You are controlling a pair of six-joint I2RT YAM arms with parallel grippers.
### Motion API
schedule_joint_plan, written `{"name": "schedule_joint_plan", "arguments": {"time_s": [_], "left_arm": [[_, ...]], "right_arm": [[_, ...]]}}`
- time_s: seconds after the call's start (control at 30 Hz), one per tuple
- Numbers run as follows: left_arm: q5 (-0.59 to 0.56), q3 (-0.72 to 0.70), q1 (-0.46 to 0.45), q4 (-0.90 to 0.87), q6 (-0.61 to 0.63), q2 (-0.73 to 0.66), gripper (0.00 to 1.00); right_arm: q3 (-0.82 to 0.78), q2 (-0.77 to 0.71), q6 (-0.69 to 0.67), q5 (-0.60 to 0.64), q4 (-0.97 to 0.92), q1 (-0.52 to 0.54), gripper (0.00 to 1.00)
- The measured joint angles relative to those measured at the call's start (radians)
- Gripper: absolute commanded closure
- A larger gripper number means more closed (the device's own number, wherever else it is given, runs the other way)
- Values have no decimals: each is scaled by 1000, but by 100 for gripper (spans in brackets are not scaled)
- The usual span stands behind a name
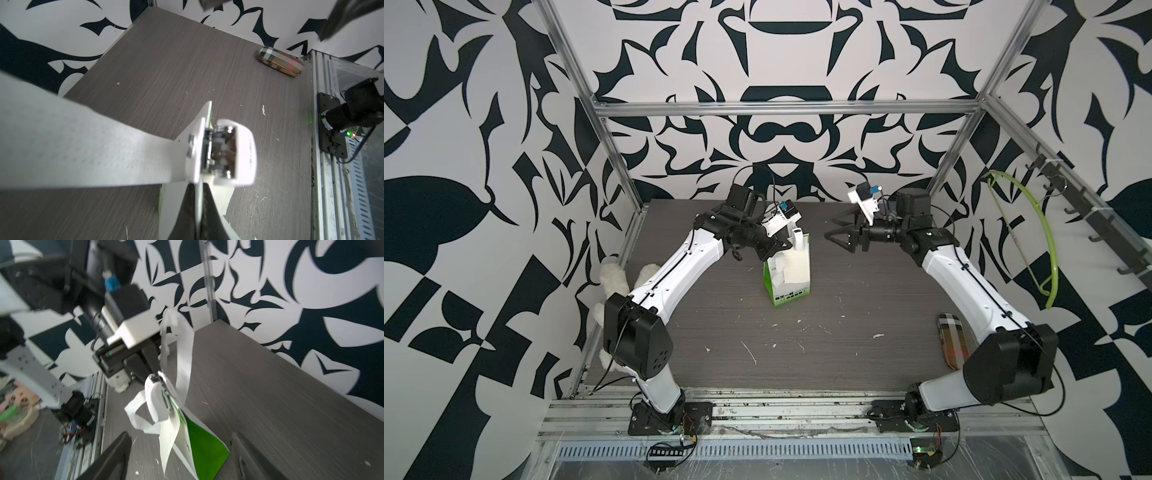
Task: Staple the receipts to the bags
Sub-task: Staple the receipt to the takeout bag.
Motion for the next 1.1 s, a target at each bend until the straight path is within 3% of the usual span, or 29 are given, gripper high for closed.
{"name": "schedule_joint_plan", "arguments": {"time_s": [0.27, 0.4, 0.87, 1.1], "left_arm": [[64, 40, 2, -64, 121, 14, 100], [81, 53, 2, -77, 145, 25, 100], [105, 60, 2, -98, 166, 30, 100], [103, 68, 2, -98, 164, 37, 100]], "right_arm": [[84, 71, -316, -60, -134, 55, 15], [102, 87, -399, -63, -166, 99, 14], [127, 160, -408, -65, -151, 148, 15], [129, 179, -396, -63, -143, 174, 21]]}}
